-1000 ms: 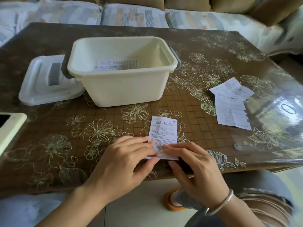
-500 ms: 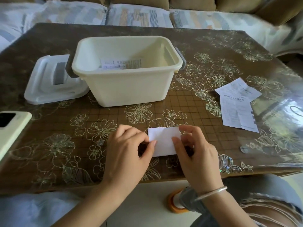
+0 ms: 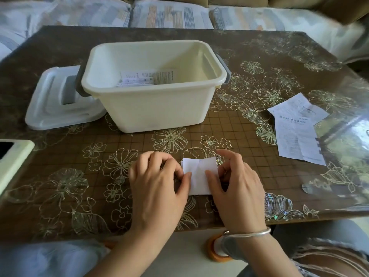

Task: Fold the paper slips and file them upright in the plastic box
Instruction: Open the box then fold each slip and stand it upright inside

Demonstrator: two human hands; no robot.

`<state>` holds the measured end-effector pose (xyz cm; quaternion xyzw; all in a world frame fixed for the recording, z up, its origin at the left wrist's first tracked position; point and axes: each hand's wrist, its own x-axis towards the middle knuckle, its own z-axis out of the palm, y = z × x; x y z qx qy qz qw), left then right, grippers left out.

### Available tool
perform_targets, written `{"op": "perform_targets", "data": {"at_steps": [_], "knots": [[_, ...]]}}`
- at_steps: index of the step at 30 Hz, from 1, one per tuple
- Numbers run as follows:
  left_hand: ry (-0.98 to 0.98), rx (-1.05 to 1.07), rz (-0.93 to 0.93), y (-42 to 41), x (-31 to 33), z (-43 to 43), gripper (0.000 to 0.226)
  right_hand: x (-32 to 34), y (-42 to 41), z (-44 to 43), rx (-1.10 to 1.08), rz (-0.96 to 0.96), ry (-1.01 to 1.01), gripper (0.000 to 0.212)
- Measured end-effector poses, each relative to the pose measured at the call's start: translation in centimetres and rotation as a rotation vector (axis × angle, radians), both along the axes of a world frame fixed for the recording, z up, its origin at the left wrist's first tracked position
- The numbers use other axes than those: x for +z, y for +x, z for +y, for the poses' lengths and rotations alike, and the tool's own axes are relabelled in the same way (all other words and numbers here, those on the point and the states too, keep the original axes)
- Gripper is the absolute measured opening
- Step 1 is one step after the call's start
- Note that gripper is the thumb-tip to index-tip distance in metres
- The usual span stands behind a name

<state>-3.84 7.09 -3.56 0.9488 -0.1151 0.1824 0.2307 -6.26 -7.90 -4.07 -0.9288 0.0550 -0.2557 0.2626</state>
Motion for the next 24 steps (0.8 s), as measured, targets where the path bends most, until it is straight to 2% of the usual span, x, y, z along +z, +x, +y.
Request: {"op": "perform_targets", "data": {"at_steps": [7,8,10,12,15,17,20,22,24], "knots": [[0.007,0.015,0.016,0.0,0.1,-0.2,0.019,0.2,0.0,0.1,-0.010,0.020,0.005,0.039],[-0.002,0.017,0.018,-0.1,0.1,-0.3,0.021,0.2,-0.1,0.1,-0.005,0.025,0.013,0.040],[-0.023,0.017,0.025,-0.2,0.2,-0.5,0.040,0.3,-0.1,0.0,0.006,0.039,0.002,0.040],[-0.010,-0.003,0.015,-0.3,0.4,-0.7,0.053,0.3,-0.1,0.0,0.001,0.042,-0.062,0.030],[0.056,-0.055,-0.006,-0.2,0.4,-0.6,0.035,0.1,0.0,-0.1,0.005,0.001,-0.189,0.009],[0.075,-0.076,0.001,0.0,0.2,-0.1,0.026,0.0,-0.2,-0.3,0.007,0.002,-0.240,0.015],[0.123,-0.133,0.041,0.4,0.1,0.9,0.026,0.2,-0.9,-0.2,0.002,0.065,-0.236,0.028],[0.153,-0.187,0.090,0.7,0.2,1.5,0.031,0.1,-1.6,0.2,0.011,0.116,-0.244,0.038],[0.195,-0.226,0.150,0.7,0.4,2.0,0.043,0.1,-1.9,0.4,0.015,0.148,-0.245,0.039]]}}
